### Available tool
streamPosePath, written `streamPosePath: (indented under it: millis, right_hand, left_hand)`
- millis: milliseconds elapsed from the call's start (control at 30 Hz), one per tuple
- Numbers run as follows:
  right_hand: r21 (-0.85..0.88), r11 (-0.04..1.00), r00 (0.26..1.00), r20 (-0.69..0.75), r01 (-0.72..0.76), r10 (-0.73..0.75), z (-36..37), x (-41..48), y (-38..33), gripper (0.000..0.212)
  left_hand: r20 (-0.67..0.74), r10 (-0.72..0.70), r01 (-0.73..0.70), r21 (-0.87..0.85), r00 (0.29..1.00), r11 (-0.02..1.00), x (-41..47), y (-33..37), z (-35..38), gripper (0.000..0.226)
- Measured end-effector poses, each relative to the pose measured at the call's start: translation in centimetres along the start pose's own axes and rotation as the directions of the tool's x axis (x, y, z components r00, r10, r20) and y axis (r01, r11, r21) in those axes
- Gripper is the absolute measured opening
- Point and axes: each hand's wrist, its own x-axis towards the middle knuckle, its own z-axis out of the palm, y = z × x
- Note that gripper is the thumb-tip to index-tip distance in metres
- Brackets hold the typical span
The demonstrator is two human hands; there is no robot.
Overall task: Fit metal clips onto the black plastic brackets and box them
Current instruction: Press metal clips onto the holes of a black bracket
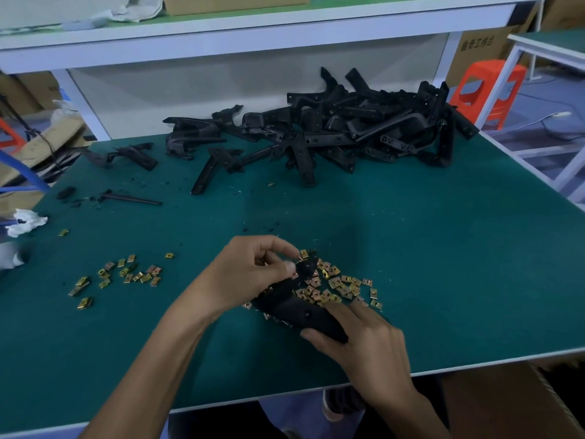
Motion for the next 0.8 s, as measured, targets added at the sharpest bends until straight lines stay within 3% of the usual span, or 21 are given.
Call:
streamPosePath:
  millis: [200,400,500,600,667,733,800]
  right_hand:
    - [0.037,0.998,0.995,-0.083,-0.054,0.057,0.3,0.0,0.2,0.052]
    - [0.043,0.986,0.981,-0.107,-0.161,0.164,-0.7,-0.7,0.2,0.051]
    - [0.05,0.961,0.946,-0.166,-0.273,0.277,-2.3,-3.5,1.2,0.052]
    - [0.079,0.908,0.876,-0.243,-0.41,0.417,-5.1,-7.9,3.0,0.052]
    - [0.138,0.835,0.81,-0.201,-0.533,0.551,-7.3,-11.6,4.5,0.056]
    - [0.197,0.689,0.679,-0.127,-0.697,0.723,-9.4,-15.4,5.7,0.059]
    - [0.222,0.588,0.56,-0.178,-0.778,0.809,-10.9,-18.7,6.7,0.053]
  left_hand:
    - [-0.07,-0.001,-0.013,-0.197,0.998,0.98,-0.3,0.5,0.8,0.021]
    - [-0.107,0.042,-0.063,-0.207,0.993,0.976,-0.2,1.4,2.9,0.026]
    - [-0.051,0.074,-0.083,-0.197,0.996,0.977,0.2,1.2,4.6,0.026]
    - [0.012,0.109,-0.106,-0.176,0.994,0.979,1.1,0.1,7.2,0.023]
    - [0.07,0.123,-0.109,-0.18,0.99,0.978,1.9,-0.6,9.3,0.021]
    - [0.172,0.134,-0.108,-0.154,0.976,0.982,2.4,-1.0,11.0,0.026]
    - [0.253,0.13,-0.098,-0.133,0.959,0.986,2.9,-1.4,11.9,0.041]
